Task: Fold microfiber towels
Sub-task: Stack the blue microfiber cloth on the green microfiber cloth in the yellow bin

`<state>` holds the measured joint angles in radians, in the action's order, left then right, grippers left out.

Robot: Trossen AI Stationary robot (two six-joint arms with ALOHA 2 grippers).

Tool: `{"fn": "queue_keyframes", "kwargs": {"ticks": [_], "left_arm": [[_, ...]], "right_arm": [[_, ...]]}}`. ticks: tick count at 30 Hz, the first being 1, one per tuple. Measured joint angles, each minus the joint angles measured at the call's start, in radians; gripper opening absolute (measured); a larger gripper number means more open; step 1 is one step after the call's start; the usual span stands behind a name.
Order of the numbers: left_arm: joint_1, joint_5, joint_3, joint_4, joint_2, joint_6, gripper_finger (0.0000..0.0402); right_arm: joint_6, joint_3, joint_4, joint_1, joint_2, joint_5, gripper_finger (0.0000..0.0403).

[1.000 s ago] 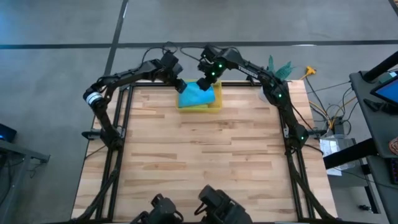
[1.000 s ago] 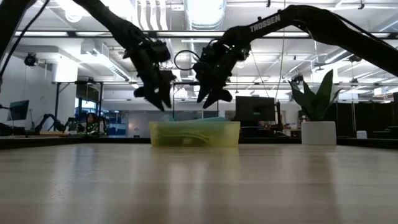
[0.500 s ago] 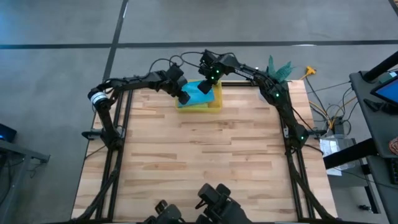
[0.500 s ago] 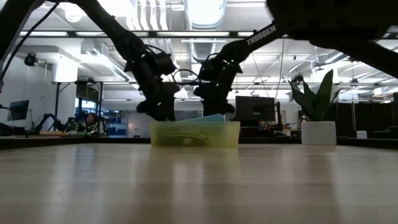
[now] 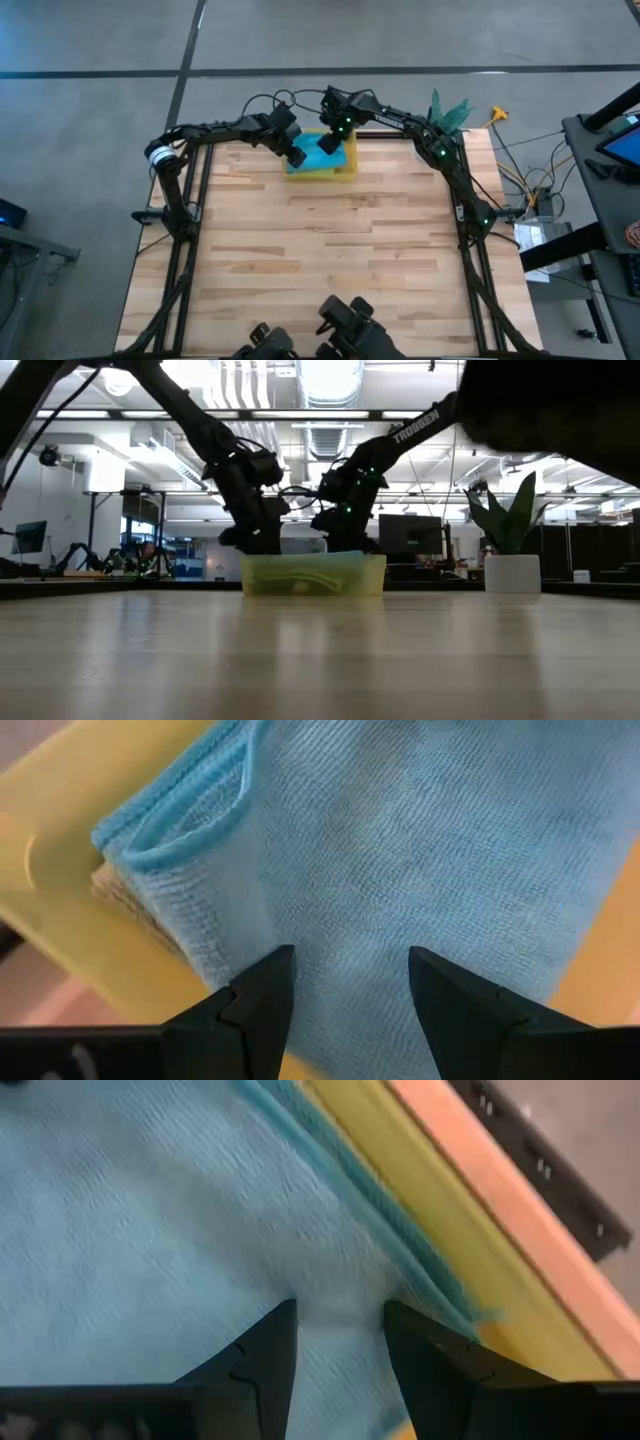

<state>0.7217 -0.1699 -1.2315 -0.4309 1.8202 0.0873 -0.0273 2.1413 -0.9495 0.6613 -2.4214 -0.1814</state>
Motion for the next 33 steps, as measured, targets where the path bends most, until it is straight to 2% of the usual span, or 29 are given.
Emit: {"fn": "queue_keyframes", "kwargs": {"ticks": [4,8,14,17,19,24,28,33], "left_arm": [[0.001,-0.004,-0.003,-0.046,-0.031,0.019,0.0182],[0.018,0.006,-0.029,-0.058,-0.076,0.012,0.0182],[0.024,0.011,-0.030,-0.059,-0.141,0.061,0.0183],[0.013,0.004,-0.021,-0.066,-0.175,0.065,0.0182],[0.006,0.004,-0.018,-0.066,-0.183,0.065,0.0183],[-0.002,-0.006,-0.006,-0.044,-0.155,0.064,0.0183],[-0.011,-0.008,0.011,-0.092,-0.092,0.064,0.0183],[-0.013,-0.011,0.034,-0.085,-0.035,0.062,0.0182]], "right_arm": [[-0.055,0.042,-0.062,0.006,0.026,0.005,0.0148],[-0.103,0.095,-0.055,0.022,0.070,0.057,0.0148],[-0.184,0.145,-0.193,0.033,0.093,0.005,0.0148],[-0.215,0.125,-0.292,0.025,0.085,-0.120,0.0148],[-0.212,0.100,-0.311,0.006,0.083,-0.152,0.0148],[-0.200,0.044,-0.263,-0.041,0.082,-0.112,0.0148],[-0.226,0.001,-0.243,-0.058,0.081,-0.102,0.0148],[-0.231,-0.100,-0.207,-0.068,0.081,-0.080,0.0148]]}}
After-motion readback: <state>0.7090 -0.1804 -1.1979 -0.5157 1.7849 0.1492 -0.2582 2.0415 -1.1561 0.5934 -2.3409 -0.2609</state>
